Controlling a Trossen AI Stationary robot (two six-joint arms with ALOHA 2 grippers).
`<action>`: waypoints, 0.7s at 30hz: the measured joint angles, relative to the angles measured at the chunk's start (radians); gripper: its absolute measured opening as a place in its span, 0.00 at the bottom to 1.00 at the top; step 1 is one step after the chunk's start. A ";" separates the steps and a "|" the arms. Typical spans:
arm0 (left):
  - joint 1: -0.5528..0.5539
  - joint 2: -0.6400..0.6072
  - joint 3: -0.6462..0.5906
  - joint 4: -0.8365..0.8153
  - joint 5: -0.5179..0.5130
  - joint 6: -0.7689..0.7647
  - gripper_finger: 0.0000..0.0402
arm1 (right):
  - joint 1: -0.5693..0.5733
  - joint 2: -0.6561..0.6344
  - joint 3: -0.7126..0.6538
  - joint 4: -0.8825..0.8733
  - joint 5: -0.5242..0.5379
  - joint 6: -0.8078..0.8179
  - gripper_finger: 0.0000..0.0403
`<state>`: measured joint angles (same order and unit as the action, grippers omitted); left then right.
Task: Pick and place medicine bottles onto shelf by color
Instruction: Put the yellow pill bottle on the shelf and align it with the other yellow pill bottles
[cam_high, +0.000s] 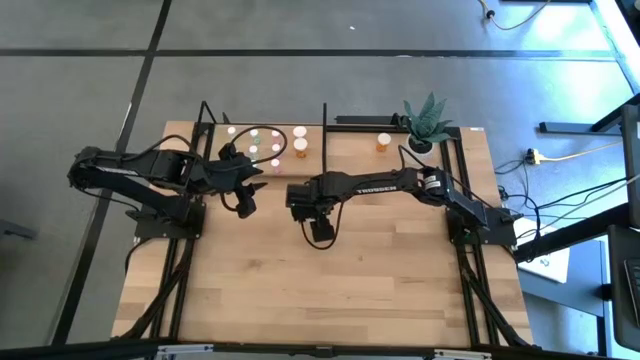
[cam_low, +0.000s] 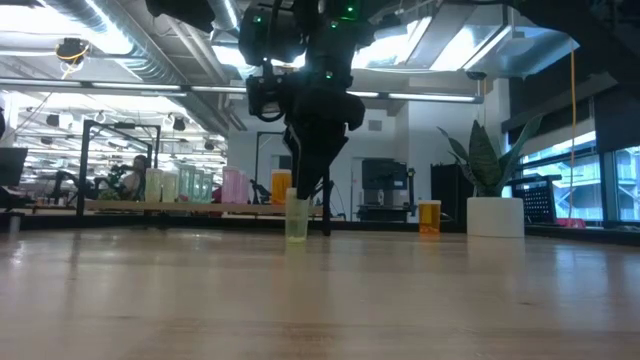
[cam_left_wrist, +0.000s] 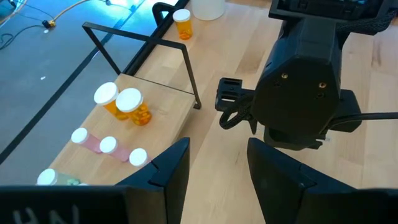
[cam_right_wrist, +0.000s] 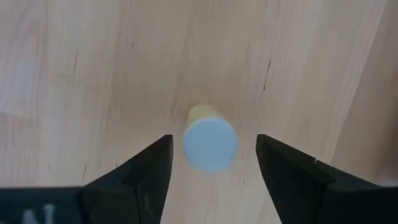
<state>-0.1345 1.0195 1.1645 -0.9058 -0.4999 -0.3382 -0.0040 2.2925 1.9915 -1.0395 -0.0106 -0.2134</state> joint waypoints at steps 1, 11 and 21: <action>0.000 0.000 0.000 0.000 0.000 0.000 0.38 | 0.000 -0.002 0.000 -0.009 0.000 0.001 0.58; 0.000 0.000 0.000 -0.002 0.007 0.000 0.38 | -0.002 -0.097 0.000 -0.103 -0.001 0.071 0.58; -0.055 0.065 0.000 0.023 0.151 0.034 0.38 | 0.046 -0.310 0.000 -0.148 0.012 0.182 0.58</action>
<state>-0.1894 1.0846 1.1645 -0.8826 -0.3492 -0.3041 0.0425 1.9826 1.9911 -1.1873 0.0015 -0.0310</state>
